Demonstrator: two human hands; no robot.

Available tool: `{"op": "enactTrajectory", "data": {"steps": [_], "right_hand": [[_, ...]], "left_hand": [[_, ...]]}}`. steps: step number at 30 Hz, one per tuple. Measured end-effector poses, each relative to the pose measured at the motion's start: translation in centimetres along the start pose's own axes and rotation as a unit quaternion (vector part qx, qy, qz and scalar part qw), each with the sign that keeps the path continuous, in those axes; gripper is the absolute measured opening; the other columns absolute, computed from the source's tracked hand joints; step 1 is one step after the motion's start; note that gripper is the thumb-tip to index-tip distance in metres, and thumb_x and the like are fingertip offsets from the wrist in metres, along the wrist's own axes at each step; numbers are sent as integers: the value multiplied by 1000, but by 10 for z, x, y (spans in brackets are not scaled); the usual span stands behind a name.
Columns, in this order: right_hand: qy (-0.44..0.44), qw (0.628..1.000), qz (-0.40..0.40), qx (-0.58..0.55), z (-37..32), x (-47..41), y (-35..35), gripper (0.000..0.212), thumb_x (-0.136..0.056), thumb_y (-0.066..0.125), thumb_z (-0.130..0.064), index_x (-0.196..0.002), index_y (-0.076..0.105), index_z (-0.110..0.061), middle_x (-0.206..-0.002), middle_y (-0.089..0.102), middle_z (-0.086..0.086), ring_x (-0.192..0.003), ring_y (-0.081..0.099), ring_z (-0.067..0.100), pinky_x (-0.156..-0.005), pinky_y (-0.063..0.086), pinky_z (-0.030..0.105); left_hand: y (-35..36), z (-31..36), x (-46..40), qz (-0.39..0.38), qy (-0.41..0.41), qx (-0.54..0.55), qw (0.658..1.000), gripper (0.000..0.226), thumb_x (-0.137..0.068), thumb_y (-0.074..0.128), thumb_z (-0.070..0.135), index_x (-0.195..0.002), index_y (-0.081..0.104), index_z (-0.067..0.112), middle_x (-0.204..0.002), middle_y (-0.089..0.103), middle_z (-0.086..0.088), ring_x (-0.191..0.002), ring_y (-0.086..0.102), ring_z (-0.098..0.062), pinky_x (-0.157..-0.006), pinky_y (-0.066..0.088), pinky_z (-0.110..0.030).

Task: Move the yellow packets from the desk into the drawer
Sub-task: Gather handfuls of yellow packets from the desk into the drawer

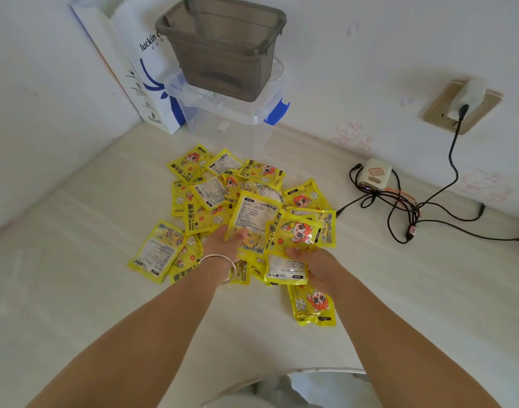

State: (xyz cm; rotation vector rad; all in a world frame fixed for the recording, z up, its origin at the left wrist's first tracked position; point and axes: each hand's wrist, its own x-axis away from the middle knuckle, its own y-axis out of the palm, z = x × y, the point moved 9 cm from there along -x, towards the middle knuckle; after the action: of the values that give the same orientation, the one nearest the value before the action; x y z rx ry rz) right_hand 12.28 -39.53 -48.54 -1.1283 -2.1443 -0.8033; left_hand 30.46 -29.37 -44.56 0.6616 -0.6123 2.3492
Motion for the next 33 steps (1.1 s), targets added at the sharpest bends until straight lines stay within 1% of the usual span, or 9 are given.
{"op": "enactTrajectory", "data": {"steps": [7, 10, 13, 14, 18, 23, 26, 30, 33], "right_hand": [[-44, 995, 13, 88, -13, -3, 6, 18, -73, 77, -7, -86, 71, -19, -105, 72, 13, -103, 66, 34, -97, 48, 54], [-34, 995, 37, 90, -11, -3, -6, 22, -71, 79, -8, -88, 70, -18, -106, 72, 14, -101, 67, 35, -95, 50, 54], [-15, 996, 69, 60, -2, -1, -23, 24, -69, 80, -6, -90, 70, -14, -108, 71, 18, -99, 68, 37, -93, 51, 56], [-13, 996, 80, 47, 1, -1, -28, 26, -68, 81, -6, -91, 71, -13, -107, 71, 18, -98, 68, 37, -92, 51, 56], [-30, 991, 126, 15, 3, 0, -42, 44, -55, 89, -18, -96, 72, -15, -104, 73, 14, -95, 69, 36, -91, 52, 55], [-79, 985, 151, -35, -13, 29, -54, 27, -73, 78, -12, -97, 66, -16, -105, 69, 9, -99, 64, 29, -95, 48, 44], [-91, 988, 66, -103, -8, 51, -54, 54, -73, 74, -13, -124, 58, -6, -116, 67, 12, -108, 62, 31, -100, 45, 46], [-144, 970, 23, -194, 3, 86, -74, 66, -50, 86, -25, -110, 64, -12, -101, 74, 9, -91, 72, 27, -73, 60, 40], [-181, 946, 74, -258, 19, 118, -110, 70, -41, 93, -30, -104, 67, -15, -99, 74, 9, -86, 73, 26, -66, 60, 38]], "left_hand": [[-6, 3, 2, 26, -21, 106, 994, 38, -87, 66, 23, -122, 57, 13, -132, 52, -6, -116, 52, -28, -74, 54, -38], [-27, 3, 2, 102, -24, 113, 988, 43, -86, 66, 25, -125, 55, 9, -131, 54, -11, -115, 53, -32, -89, 53, -48], [-41, 6, -1, 133, -7, 123, 984, 8, -86, 65, 25, -81, 59, 22, -92, 58, -4, -95, 50, -29, -94, 50, -52], [-44, 11, 2, 136, 6, 114, 984, 17, -87, 64, 26, -74, 53, 27, -85, 54, -2, -96, 52, -31, -94, 50, -52], [-47, 22, 10, 141, 25, 106, 984, 28, -86, 63, 30, -108, 62, 13, -102, 58, -6, -107, 57, -34, -97, 48, -48], [-16, 32, 10, 18, 63, 82, 994, 9, -84, 65, 30, -78, 61, 25, -80, 60, 1, -83, 57, -25, -74, 54, -37], [20, 36, 22, -72, 74, 50, 993, 12, -84, 66, 26, -74, 59, 26, -77, 61, 3, -71, 56, -15, -65, 50, -32], [93, 28, 57, -213, 78, -14, 974, 15, -81, 69, 21, -74, 57, 25, -78, 62, 2, -77, 60, -19, -72, 51, -35], [151, 13, 102, -322, 84, -56, 941, 24, -76, 73, 20, -98, 63, 16, -90, 68, -4, -80, 63, -17, -69, 55, -32]]}}
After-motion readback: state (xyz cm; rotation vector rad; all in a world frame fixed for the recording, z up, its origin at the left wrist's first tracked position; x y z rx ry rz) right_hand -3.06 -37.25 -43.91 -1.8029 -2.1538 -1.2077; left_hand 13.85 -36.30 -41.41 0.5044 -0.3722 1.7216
